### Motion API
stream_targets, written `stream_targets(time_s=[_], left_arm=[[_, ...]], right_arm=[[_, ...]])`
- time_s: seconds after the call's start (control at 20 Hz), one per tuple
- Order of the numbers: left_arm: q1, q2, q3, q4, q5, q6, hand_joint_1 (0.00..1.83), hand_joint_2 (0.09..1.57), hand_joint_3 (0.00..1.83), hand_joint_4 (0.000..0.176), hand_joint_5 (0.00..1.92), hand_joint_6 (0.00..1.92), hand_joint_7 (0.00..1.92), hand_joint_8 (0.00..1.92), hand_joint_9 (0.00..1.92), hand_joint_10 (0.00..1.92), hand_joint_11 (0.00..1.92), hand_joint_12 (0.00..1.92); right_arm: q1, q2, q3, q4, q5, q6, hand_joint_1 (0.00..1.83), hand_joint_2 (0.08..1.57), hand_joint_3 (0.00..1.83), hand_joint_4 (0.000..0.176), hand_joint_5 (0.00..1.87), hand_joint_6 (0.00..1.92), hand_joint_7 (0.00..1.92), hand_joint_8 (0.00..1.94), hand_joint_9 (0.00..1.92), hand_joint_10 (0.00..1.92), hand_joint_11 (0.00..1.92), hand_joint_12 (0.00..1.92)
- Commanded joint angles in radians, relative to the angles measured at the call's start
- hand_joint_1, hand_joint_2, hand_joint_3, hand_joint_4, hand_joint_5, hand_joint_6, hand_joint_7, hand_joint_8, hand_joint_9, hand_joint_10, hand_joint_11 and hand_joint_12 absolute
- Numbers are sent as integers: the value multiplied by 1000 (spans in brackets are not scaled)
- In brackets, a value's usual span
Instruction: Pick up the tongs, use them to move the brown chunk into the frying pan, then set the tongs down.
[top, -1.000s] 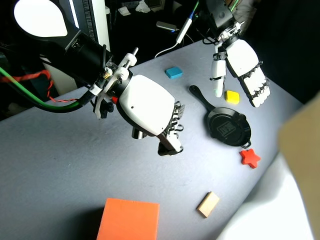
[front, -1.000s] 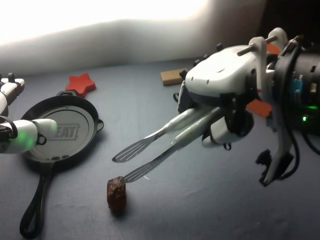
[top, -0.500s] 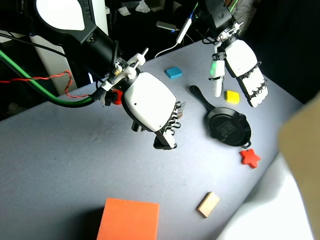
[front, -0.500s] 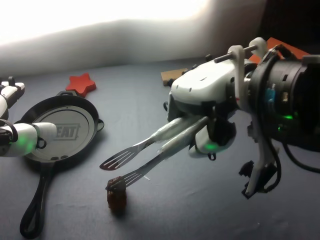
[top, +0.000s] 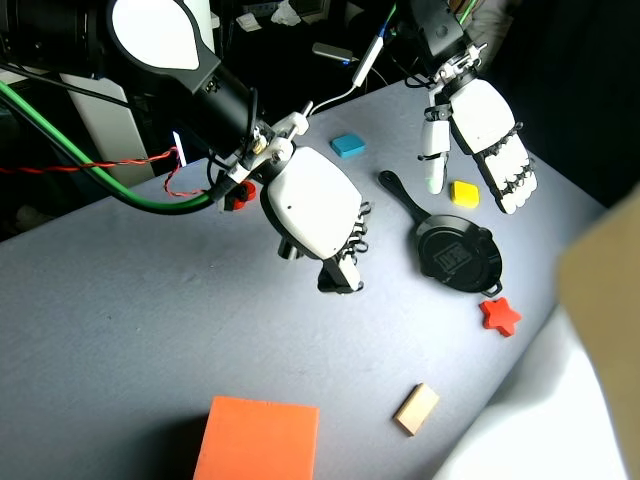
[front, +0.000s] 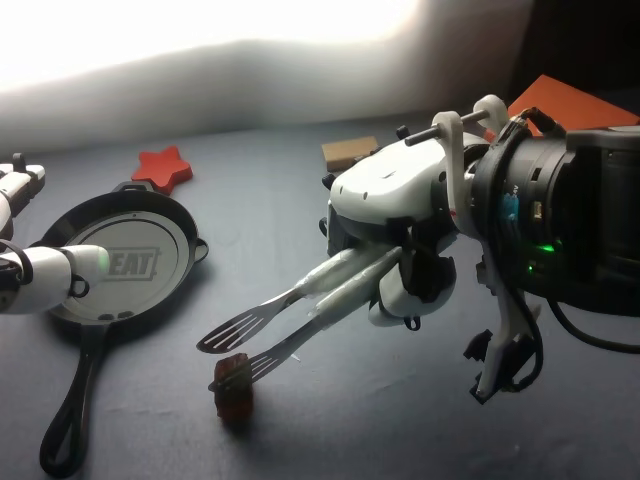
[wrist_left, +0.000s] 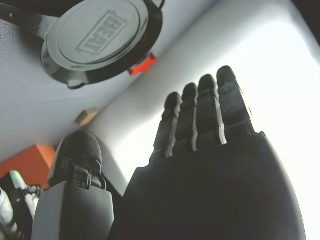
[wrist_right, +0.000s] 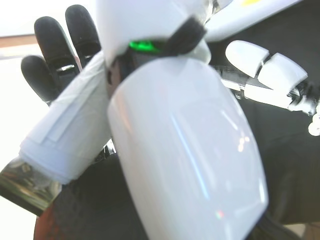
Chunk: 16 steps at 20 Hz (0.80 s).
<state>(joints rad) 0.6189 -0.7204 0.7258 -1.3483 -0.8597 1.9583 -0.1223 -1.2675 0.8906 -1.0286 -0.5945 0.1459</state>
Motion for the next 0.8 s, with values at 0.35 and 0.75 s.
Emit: stream_targets(time_s=[0.35, 0.75], left_arm=[[-2, 6, 2, 54, -83, -1, 59, 1262, 2, 0, 11, 3, 11, 1, 0, 0, 1, 0], [-2, 6, 2, 54, -83, -1, 98, 1255, 0, 0, 5, 2, 8, 2, 0, 0, 9, 5]], right_arm=[[-4, -1, -1, -46, 34, 6, 1113, 1140, 3, 0, 902, 6, 977, 1, 870, 258, 403, 1399], [0, 11, -7, -37, 27, 6, 1105, 1139, 1, 0, 903, 5, 978, 3, 873, 260, 406, 1406]])
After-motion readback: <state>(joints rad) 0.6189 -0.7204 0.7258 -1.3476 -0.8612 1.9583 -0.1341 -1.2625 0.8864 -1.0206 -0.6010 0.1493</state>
